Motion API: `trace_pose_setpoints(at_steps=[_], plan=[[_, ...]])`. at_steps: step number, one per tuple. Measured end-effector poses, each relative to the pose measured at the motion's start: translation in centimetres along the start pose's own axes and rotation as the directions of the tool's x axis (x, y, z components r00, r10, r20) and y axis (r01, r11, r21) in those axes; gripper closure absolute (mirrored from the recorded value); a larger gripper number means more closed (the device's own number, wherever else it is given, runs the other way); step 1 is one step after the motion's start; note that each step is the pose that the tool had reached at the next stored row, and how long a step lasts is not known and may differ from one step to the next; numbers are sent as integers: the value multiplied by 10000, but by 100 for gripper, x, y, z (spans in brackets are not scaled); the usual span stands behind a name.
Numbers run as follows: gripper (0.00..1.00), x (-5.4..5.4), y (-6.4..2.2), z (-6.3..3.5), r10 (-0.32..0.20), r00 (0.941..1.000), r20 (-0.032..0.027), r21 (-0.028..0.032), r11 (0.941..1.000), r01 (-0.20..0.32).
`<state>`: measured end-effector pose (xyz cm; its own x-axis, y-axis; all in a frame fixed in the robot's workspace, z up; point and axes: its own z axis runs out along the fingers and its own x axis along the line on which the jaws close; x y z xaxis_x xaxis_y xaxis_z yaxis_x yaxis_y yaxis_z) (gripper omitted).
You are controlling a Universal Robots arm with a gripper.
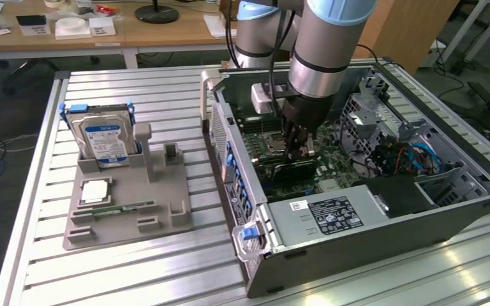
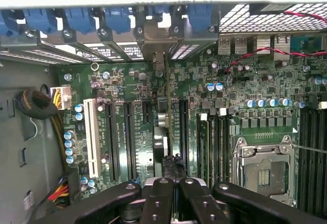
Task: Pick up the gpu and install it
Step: 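Press down on the gpu until it lock into place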
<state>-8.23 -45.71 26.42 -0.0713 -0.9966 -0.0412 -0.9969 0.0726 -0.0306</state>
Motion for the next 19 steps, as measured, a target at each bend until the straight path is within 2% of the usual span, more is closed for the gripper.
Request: trace_pose_setpoints(at_steps=[19], plan=[[89,2,5,35,0,10000,2,12,10000,0]])
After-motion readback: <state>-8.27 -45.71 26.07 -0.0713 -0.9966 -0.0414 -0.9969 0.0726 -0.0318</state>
